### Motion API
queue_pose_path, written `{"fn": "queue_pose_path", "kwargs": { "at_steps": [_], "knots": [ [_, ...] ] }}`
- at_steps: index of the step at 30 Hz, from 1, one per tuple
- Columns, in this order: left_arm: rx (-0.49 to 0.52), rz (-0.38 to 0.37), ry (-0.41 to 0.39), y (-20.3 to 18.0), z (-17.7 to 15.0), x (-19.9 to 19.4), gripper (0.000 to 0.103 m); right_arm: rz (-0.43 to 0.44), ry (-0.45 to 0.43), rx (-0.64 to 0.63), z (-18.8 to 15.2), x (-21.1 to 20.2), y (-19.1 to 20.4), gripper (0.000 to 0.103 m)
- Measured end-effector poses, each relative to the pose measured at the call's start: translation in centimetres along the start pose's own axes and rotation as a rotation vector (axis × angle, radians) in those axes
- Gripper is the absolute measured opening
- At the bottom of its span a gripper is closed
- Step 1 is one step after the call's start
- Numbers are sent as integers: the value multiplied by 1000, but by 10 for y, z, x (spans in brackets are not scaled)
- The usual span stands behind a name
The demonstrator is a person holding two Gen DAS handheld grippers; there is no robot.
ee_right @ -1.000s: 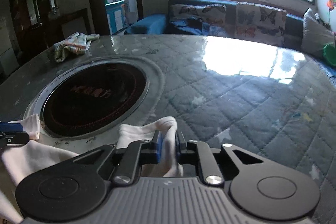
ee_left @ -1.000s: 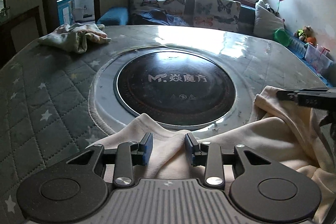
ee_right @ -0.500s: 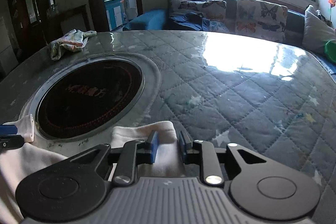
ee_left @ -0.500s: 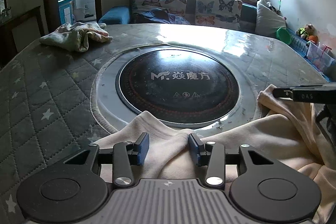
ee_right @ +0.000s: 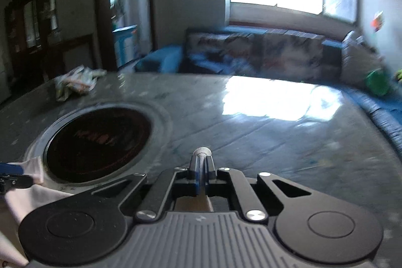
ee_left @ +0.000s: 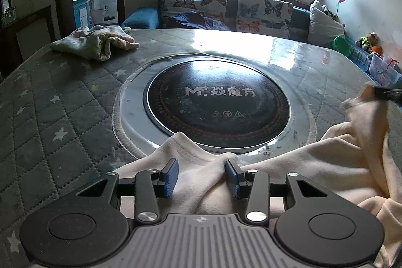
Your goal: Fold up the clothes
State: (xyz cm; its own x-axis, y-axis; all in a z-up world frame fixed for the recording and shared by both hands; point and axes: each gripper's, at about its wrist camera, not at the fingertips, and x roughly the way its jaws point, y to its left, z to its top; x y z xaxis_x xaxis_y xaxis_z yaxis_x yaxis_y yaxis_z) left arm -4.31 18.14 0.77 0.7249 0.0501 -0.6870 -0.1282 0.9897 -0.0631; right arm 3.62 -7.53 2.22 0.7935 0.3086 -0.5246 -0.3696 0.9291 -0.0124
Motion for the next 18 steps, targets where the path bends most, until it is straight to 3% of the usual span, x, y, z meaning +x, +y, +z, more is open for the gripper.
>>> {"fn": "queue_pose_path", "kwargs": {
  "at_steps": [5,14,16,18],
  "knots": [
    [23,-18,-7,-3,0,-2,45,-117,-46,-10,-7,-49,-22,3],
    [82,-28,-8,-7,0,4,41,-277,121,100,-68,-80,-56,3],
    [70,-29,-16,-3,0,3,18,-299,159,120,-81,-80,-62,3],
    [42,-32,-25,3,1,2,11,-318,174,120,-89,-79,-65,3]
  ]
}}
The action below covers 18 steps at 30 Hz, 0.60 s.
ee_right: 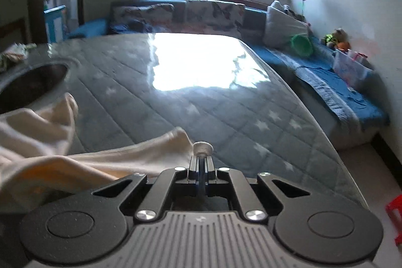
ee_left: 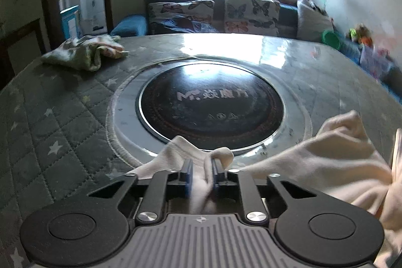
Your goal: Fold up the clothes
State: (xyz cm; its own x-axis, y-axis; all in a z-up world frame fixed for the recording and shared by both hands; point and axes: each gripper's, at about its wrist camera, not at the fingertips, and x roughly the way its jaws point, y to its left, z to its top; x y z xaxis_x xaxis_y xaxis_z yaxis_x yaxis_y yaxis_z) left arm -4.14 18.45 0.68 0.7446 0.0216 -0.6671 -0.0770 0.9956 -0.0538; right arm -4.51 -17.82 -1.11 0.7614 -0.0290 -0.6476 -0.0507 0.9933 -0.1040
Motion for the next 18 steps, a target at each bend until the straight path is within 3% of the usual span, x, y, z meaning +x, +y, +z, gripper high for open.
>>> {"fn": "queue_pose_path", "kwargs": {
  "at_steps": [3,9,14,18],
  "knots": [
    [-72,7,-31,15,0,-11,5,8,7,26,-2,1,-7,3],
    [-252,92,-143,63,-2,-57,4,-29,-12,-22,-7,0,-3,3],
    [-408,229,-205,114,-19,-98,3,-71,-36,-42,-11,-6,-10,3],
    [-478,326,-173,145,-40,-113,3,-76,-10,-44,-16,-5,-16,3]
  ]
}}
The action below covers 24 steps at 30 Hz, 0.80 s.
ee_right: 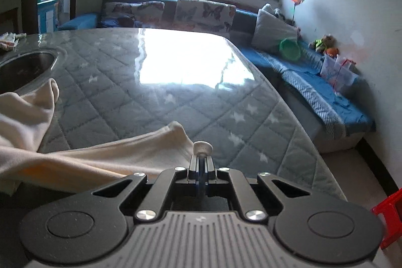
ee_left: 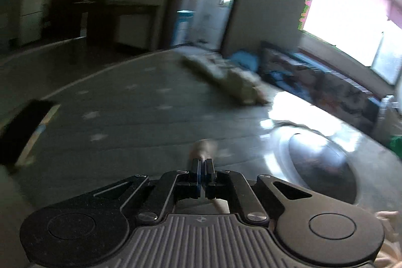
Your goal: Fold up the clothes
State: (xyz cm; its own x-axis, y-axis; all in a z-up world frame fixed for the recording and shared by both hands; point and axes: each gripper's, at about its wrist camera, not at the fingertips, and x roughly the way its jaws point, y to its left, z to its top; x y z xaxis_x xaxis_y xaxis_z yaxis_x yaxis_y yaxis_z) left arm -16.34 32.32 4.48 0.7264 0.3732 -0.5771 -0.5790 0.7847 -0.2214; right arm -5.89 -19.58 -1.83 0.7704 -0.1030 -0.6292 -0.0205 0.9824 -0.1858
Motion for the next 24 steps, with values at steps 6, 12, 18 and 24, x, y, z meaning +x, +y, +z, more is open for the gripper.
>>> {"fn": "queue_pose_path", "kwargs": {
  "at_steps": [6,12,18,24],
  "knots": [
    [26,83,109,23,-20,12,4,5,25,1,-1,5,-5,7],
    [66,120,140,17,-20,11,33,32,-14,-1,13,-11,-9,18],
    [88,-19,103,-16,-8,3,47,158,-79,33,44,-25,-5,22],
    [149,-232,183,-79,-17,20,49,362,-82,-13,70,-12,36,26]
  ]
}}
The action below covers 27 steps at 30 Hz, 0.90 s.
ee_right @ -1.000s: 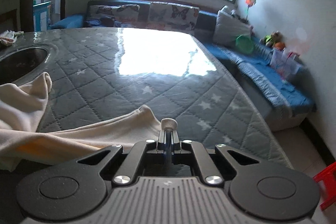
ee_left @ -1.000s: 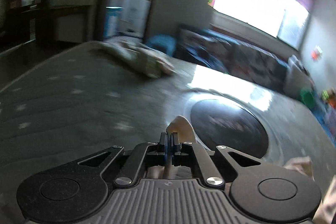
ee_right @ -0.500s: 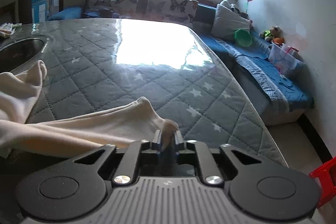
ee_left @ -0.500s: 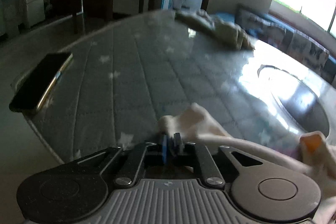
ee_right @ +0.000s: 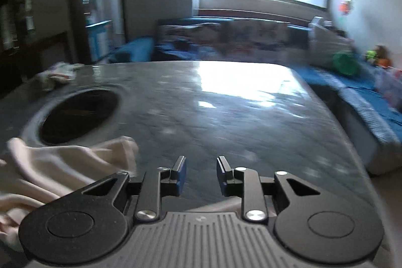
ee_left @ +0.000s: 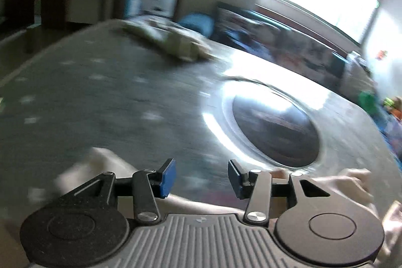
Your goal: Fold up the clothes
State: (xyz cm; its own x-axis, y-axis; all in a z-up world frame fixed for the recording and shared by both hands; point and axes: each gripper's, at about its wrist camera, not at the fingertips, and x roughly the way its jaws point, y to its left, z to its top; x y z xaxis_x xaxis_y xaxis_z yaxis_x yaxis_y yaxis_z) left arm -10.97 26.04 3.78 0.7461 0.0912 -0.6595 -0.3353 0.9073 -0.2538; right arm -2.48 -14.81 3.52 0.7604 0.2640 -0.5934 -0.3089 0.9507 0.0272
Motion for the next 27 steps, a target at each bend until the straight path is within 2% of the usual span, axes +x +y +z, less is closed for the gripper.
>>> {"fn": "queue_pose_path", "kwargs": {
  "at_steps": [3,5,9,12,13,16,17,19,20,23,27],
  "knots": [
    [44,-71,33,-30,0,16,55,77,5,-38,9,18,21,27],
    [61,-94,55,-44,1,26,56,119,21,-54,17,36,36,31],
    [79,-109,113,-56,-2,46,57,165,53,-77,24,65,55,31],
    [81,-120,141,-61,-5,55,54,176,81,-86,25,83,63,32],
    [80,-133,147,-61,-6,56,43,182,94,-88,24,88,64,31],
    [99,-161,150,-64,-7,57,26,200,122,-80,21,98,67,31],
    [99,-172,146,-65,-6,57,19,203,129,-77,20,101,68,31],
    [97,-194,139,-67,-5,57,14,202,137,-69,17,105,68,30],
    [99,-202,124,-68,-3,56,13,203,141,-64,16,108,68,29],
    [99,-247,62,-70,1,48,11,203,135,-47,14,111,69,15],
    [112,-367,-50,-66,3,24,11,218,72,-12,17,98,63,11]
  ]
}}
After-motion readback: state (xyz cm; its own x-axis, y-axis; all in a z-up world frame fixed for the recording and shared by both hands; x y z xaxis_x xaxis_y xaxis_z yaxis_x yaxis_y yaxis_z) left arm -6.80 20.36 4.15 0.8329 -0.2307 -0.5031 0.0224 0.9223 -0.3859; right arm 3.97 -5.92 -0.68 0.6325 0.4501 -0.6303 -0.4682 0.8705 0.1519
